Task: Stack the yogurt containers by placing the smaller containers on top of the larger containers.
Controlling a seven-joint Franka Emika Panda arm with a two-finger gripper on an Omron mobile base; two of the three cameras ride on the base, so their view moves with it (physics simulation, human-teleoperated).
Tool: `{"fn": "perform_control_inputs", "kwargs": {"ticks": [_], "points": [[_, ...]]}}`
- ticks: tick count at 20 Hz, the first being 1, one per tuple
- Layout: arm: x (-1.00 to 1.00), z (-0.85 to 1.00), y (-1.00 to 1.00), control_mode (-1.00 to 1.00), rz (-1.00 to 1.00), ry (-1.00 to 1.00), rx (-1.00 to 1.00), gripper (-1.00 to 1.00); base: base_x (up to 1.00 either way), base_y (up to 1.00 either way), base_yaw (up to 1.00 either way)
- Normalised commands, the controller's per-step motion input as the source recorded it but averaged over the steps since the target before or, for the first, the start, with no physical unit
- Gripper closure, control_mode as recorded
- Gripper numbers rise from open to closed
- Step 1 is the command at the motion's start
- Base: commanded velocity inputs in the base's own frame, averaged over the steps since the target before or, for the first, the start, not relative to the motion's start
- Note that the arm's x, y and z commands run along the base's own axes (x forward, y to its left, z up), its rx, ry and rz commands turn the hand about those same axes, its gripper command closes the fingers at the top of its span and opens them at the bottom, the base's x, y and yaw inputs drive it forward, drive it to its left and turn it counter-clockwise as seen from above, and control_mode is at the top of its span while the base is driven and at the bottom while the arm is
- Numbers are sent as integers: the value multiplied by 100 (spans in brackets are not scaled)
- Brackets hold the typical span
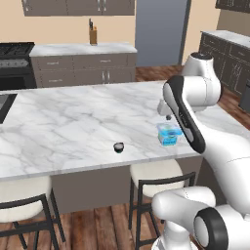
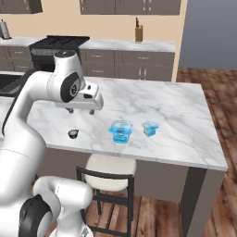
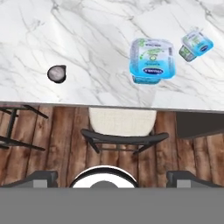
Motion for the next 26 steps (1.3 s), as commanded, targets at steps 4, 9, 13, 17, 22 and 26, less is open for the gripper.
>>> {"fn": "perform_control_inputs", "kwargs": {"ticks": [4,9,13,17,22,26], "points": [[-15,0,-31,-100,-2,0,2,-100,0,0,0],[-12,0,-36,-100,-2,0,4,-100,0,0,0],[-5,0,-40,-100,-2,0,8,-100,0,0,0],[-1,0,-37,-100,-1,0,14,-100,0,0,0],[-2,0,-39,-100,-1,-1,16,-100,0,0,0],[-11,-2,-39,-100,-2,-3,15,-100,0,0,0]]}}
